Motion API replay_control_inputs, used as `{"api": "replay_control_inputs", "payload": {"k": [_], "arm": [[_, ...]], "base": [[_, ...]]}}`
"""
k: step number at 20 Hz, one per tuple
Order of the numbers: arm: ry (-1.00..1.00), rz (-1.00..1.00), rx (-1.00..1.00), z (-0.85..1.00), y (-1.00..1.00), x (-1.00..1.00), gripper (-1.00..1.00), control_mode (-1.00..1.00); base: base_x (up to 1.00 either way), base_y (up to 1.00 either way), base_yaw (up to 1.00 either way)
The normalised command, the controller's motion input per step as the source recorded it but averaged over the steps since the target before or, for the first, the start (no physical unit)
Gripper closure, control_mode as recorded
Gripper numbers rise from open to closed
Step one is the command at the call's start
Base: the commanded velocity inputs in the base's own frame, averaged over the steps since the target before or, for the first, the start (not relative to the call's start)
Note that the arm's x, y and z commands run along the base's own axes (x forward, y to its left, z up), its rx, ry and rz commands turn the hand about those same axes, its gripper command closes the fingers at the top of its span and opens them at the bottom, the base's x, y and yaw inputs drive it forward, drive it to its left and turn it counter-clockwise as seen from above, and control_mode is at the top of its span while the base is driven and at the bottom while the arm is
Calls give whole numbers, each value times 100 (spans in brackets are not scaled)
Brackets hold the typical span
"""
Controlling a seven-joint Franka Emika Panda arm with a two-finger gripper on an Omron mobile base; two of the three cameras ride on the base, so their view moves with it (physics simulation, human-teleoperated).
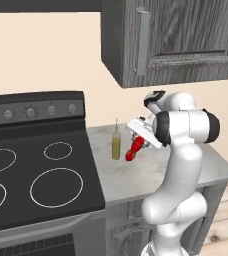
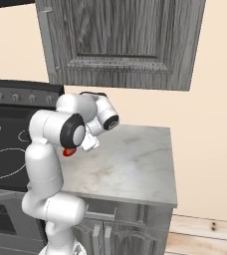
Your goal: Take 2 condiments from the cabinet and move them on the counter near the stove.Make sure the condiments are lined up with each other, next to each other.
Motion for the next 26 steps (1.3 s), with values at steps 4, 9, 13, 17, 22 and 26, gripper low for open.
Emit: {"api": "replay_control_inputs", "payload": {"k": [4,9,13,17,22,26], "arm": [[-6,0,0,-16,0,0,100,-100],[-1,0,1,-18,0,0,100,-100],[0,0,3,-16,0,10,100,-100],[0,0,4,-8,2,27,100,-100],[0,0,4,-5,3,34,100,-100],[0,0,2,-16,1,23,100,-100]], "base": [[0,0,0],[0,0,0],[0,0,0],[0,0,0],[0,0,0],[0,0,0]]}}
